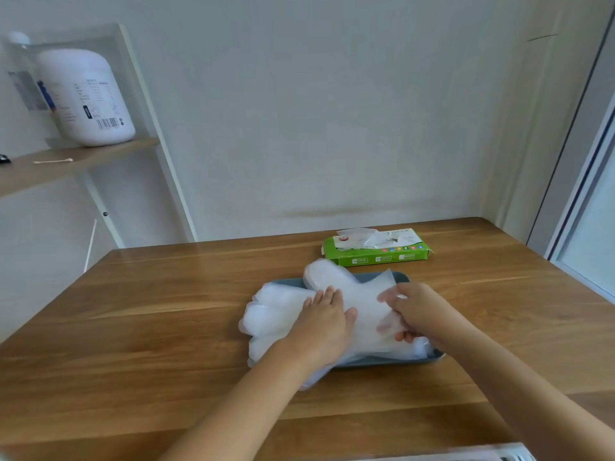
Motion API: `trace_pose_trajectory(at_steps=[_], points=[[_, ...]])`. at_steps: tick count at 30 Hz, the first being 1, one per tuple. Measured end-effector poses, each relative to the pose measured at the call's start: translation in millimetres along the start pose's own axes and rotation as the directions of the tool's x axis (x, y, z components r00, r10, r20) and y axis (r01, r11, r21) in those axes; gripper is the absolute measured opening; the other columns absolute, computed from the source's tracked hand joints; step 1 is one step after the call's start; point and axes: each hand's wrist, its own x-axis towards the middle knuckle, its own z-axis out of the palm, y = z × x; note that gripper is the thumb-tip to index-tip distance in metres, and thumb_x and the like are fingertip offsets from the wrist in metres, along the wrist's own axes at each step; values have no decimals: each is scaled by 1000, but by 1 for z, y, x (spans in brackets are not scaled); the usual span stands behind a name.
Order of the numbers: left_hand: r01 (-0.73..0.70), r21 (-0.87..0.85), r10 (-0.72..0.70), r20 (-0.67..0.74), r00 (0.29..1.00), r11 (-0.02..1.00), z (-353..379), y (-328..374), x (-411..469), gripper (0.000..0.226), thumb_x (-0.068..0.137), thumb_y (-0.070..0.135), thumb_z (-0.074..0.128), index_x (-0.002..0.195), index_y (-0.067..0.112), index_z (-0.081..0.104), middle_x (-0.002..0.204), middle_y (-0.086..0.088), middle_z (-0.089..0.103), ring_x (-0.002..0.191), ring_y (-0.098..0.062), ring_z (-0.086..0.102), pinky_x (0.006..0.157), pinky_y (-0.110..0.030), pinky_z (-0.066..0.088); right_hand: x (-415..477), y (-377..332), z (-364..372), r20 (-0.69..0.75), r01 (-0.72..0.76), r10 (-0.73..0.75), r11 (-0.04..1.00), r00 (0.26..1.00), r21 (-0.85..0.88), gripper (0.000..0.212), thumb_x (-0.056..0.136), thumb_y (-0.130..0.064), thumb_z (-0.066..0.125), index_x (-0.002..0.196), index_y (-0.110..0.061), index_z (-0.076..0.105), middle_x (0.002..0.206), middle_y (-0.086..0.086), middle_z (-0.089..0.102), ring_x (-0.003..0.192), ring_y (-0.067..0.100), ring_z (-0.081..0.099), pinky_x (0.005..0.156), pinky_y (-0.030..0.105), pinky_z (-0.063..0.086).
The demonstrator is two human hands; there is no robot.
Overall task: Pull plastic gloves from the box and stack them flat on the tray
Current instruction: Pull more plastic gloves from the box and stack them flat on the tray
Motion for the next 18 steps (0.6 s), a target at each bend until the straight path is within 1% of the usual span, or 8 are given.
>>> trace_pose_trajectory(at_steps=[3,5,6,8,10,12,15,18], points=[[-4,79,-2,79,997,997,10,-16,6,61,105,42,18,155,10,2,163,-8,-4,150,-24,-3,119,-40,-2,-8,6,-4,-82,71,-112,916,990,-394,23,97,-22,47,119,-16,53,90,2,65,60,11,61,54,22,46],[-7,119,-4,85,996,993,14,-21,8,63,104,47,17,155,15,-1,163,-6,-7,150,-25,-6,120,-45,-4,-14,7,-3,-220,175,-398,747,890,-641,33,94,-27,54,126,-21,49,111,-3,57,97,14,58,78,23,44],[-7,139,-5,82,997,990,16,-22,10,64,103,48,17,155,16,-2,163,-5,-8,149,-26,-7,120,-46,-4,-17,3,0,-211,281,-537,690,817,-667,34,94,-25,55,128,-21,49,119,-3,53,108,16,53,85,23,40],[-15,163,2,81,997,987,17,-21,13,64,103,49,16,155,17,-3,162,-6,-10,149,-27,-8,119,-47,-5,-16,-6,11,-12,499,-656,585,755,-640,34,97,-16,49,131,-21,51,132,-5,49,118,15,50,89,17,35],[-33,134,22,87,996,990,18,-20,14,64,102,50,15,155,18,-4,162,-5,-11,149,-26,-10,119,-46,-6,-6,-5,25,252,596,-584,526,772,-607,41,102,-15,39,142,-19,40,148,-4,37,132,12,40,100,13,27],[-40,79,32,93,995,996,17,-24,11,66,101,53,16,155,21,-6,162,-2,-13,149,-21,-13,119,-43,-8,5,4,27,409,598,-441,516,799,-613,49,105,-27,30,152,-21,19,159,-3,16,145,11,17,110,13,8],[-24,71,16,115,993,997,9,-46,3,76,97,63,25,154,25,-10,161,2,-18,147,-13,-17,119,-40,-10,17,18,11,512,585,-286,462,810,-667,64,97,-55,23,151,-34,-5,159,-9,-12,145,8,-12,112,22,-10],[36,152,-62,174,983,988,-4,-71,-6,96,84,78,33,153,28,-13,160,3,-21,146,-11,-21,119,-41,-13,22,19,-4,533,567,-195,328,823,-756,77,87,-69,18,148,-38,-15,157,-9,-21,145,12,-16,115,32,-10]])
